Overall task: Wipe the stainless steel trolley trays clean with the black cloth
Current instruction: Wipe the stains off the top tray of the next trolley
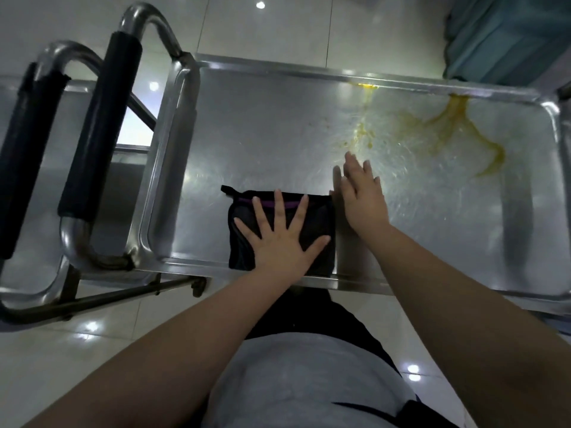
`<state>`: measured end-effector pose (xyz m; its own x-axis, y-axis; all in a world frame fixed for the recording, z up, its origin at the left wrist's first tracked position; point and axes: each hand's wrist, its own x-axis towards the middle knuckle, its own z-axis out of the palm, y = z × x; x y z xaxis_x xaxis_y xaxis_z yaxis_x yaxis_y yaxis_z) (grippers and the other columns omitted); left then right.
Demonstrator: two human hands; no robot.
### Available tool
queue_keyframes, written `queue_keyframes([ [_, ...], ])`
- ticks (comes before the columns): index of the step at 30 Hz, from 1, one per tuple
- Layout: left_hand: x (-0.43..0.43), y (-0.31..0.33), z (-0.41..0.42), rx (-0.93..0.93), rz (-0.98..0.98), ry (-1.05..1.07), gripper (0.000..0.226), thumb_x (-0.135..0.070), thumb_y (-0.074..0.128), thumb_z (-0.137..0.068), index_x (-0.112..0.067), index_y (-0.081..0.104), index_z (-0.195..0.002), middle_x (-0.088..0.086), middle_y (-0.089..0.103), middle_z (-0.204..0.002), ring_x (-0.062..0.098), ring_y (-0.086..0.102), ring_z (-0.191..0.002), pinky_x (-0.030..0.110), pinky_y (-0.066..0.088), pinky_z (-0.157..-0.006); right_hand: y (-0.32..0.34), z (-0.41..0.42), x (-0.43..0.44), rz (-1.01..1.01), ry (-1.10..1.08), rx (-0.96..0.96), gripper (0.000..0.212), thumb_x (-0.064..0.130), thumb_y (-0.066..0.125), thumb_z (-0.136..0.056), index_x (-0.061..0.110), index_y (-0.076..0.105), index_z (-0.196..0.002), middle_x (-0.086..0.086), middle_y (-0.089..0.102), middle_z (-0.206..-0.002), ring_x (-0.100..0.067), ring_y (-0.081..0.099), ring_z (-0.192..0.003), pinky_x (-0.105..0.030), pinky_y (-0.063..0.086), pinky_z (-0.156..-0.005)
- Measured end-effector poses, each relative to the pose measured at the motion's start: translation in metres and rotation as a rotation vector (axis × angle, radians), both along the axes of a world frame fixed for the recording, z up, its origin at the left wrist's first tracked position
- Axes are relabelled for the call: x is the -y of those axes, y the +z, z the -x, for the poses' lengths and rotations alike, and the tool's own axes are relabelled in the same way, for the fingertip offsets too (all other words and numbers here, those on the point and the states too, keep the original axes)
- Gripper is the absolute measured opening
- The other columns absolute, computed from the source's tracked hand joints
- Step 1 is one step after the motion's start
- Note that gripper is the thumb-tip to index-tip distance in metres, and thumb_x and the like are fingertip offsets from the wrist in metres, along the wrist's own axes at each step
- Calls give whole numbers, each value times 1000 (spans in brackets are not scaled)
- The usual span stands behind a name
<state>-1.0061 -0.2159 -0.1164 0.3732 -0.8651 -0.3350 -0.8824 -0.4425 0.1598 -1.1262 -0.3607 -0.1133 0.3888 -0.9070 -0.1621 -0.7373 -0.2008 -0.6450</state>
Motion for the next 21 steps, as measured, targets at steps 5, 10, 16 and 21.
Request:
queue_keyframes([
  [5,26,19,-97,3,233,67,62,-67,9,-93,-50,-1,-151,-6,-18,-163,37,-25,-145,64,-25,-104,15,-55,-46,86,164,-138,55,42,33,-102,23,28,-154,-8,21,-162,-29,6,-151,-44,-3,-119],
  [10,66,9,-154,79,166,-134,58,-56,15,-98,-43,6,-154,-2,-10,-165,35,-22,-147,61,-21,-109,-8,-98,-112,230,357,-534,71,63,11,-96,30,-5,-156,-7,-13,-164,-37,-25,-145,-60,-23,-110],
  [16,101,-10,-149,23,155,-343,56,-52,22,-101,-42,7,-154,-2,-7,-165,32,-18,-148,59,-16,-114,-15,-77,-118,264,330,-522,66,67,19,-95,43,2,-155,0,1,-165,-43,-10,-148,-64,-16,-112],
  [21,108,-19,-147,28,118,-412,56,-56,19,-100,-46,7,-154,-7,-3,-165,26,-10,-150,59,-10,-115,-12,-40,-101,261,308,-519,62,69,25,-94,50,14,-152,8,17,-163,-39,7,-149,-69,-11,-111],
])
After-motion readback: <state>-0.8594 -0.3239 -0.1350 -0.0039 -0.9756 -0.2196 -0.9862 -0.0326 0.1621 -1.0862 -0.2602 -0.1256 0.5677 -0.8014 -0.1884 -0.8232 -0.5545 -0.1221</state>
